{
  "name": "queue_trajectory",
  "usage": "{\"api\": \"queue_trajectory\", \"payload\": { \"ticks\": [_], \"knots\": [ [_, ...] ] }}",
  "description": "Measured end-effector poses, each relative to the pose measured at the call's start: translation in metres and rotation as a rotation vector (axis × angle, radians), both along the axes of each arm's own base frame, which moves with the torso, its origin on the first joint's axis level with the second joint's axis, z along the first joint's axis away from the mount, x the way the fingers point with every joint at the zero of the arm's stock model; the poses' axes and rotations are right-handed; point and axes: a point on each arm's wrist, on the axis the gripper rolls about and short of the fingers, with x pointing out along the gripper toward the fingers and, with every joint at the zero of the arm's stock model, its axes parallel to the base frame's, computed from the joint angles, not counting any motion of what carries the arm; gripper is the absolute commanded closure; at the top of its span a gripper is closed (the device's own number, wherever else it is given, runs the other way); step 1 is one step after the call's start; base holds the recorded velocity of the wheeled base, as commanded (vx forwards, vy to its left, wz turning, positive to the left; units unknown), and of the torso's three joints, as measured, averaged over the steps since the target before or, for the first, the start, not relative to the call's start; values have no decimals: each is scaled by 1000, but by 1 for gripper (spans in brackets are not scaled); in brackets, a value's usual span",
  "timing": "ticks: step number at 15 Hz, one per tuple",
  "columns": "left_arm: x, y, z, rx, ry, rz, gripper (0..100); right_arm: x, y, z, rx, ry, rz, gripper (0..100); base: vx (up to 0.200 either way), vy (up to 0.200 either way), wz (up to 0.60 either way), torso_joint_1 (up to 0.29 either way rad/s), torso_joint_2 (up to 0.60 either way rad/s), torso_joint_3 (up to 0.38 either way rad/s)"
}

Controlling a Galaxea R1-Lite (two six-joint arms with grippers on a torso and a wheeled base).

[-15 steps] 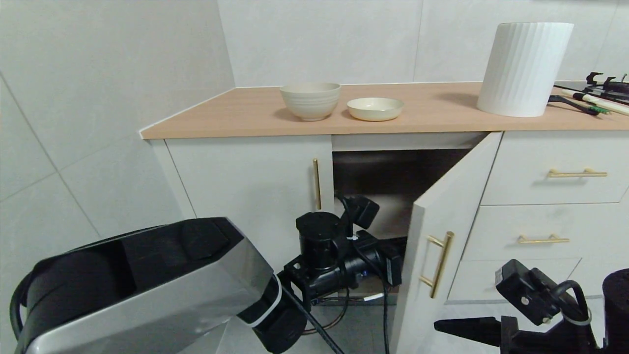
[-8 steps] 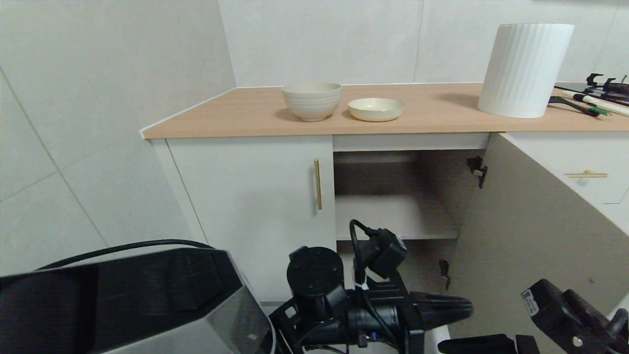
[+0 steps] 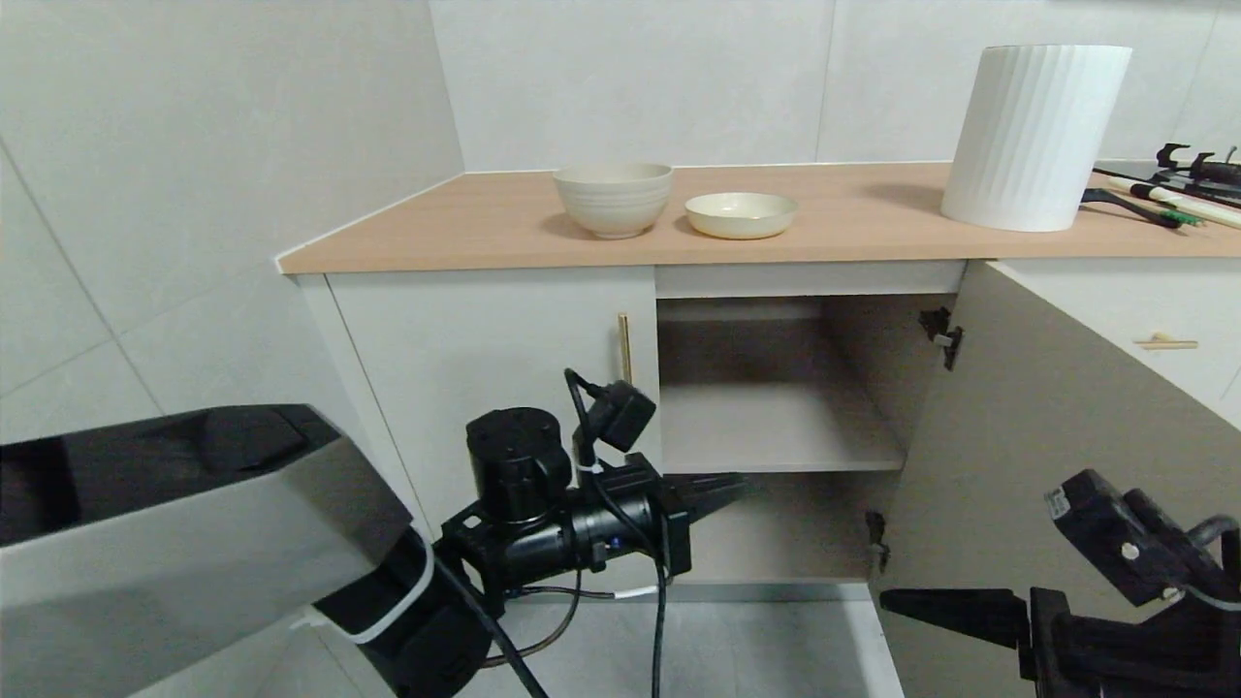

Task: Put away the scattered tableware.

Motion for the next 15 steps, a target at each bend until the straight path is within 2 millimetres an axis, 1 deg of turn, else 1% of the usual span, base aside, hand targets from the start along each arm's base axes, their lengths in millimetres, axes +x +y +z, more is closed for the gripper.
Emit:
{"api": "queue_trajectory", "payload": {
  "ticks": [3, 5, 6, 7, 9, 11, 14, 15],
  "knots": [
    [4, 44, 16, 19, 3, 118, 100, 4, -1, 9, 25, -23, -18, 0, 0, 0, 0, 0, 0, 0],
    [-1, 67, 27, 22, 6, 172, 100, 8, 1, 12, 30, -32, -35, 0, 0, 0, 0, 0, 0, 0],
    [-6, 78, 34, 27, 14, 196, 100, 13, 3, 13, 14, -28, -74, 0, 0, 0, 0, 0, 0, 0],
    [-12, 90, 42, 33, 24, 223, 0, 21, 6, 13, -21, -18, -139, 0, 0, 0, 0, 0, 0, 0],
    [-27, 114, 57, 52, 62, 278, 0, 37, 14, 16, -75, -3, -233, 0, 0, 0, 0, 0, 0, 0],
    [-44, 136, 72, 69, 100, 333, 0, 52, 20, 21, -99, 9, -274, 0, 0, 0, 0, 0, 0, 0],
    [-73, 167, 96, 95, 162, 430, 0, 79, 18, 32, -157, 49, -355, 0, 0, 0, 0, 0, 0, 0],
    [-80, 178, 107, 97, 175, 469, 0, 88, 18, 40, -157, 45, -382, 0, 0, 0, 0, 0, 0, 0]
  ]
}}
